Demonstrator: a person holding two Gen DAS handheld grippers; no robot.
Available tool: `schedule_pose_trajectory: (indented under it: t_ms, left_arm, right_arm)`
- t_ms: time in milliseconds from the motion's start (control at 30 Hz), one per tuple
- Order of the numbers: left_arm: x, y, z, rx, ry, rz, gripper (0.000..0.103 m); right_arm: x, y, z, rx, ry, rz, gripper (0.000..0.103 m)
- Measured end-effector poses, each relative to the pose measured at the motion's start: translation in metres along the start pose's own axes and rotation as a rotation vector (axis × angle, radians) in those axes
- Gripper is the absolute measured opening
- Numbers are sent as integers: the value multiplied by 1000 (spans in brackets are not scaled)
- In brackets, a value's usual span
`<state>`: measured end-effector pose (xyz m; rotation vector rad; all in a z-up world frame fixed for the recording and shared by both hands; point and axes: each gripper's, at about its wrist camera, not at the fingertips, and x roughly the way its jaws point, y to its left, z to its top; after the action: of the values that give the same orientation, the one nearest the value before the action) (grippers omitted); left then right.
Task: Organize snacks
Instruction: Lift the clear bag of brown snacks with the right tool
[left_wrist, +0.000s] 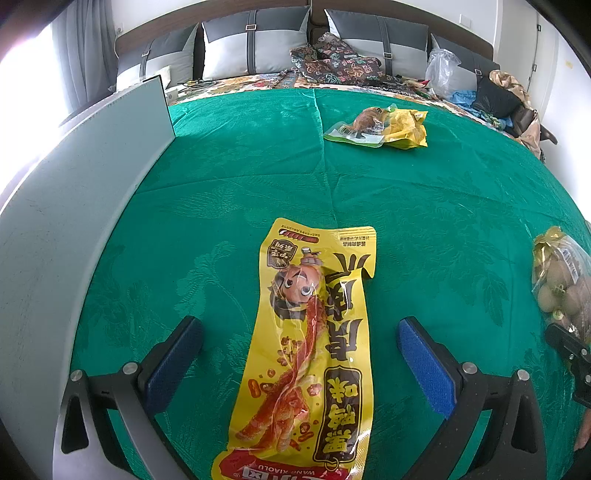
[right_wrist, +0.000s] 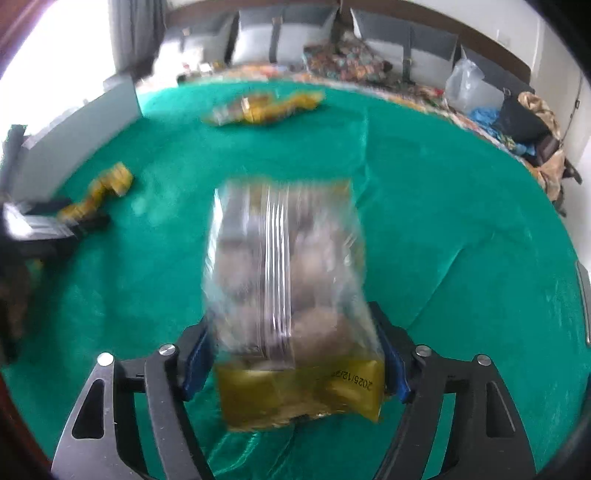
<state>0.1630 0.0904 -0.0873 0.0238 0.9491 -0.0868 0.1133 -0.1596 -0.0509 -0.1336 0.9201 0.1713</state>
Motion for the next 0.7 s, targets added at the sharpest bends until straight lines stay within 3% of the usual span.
schedule_pose_trajectory:
  t_ms: [200,700]
  left_arm:
    - [0,0,0,0,0,0,103]
    - [1,0,0,0,0,0,103]
  right_arm:
    - [4,-10,0,56,7,-6,87]
    - [6,-9,0,58,7,-5,87]
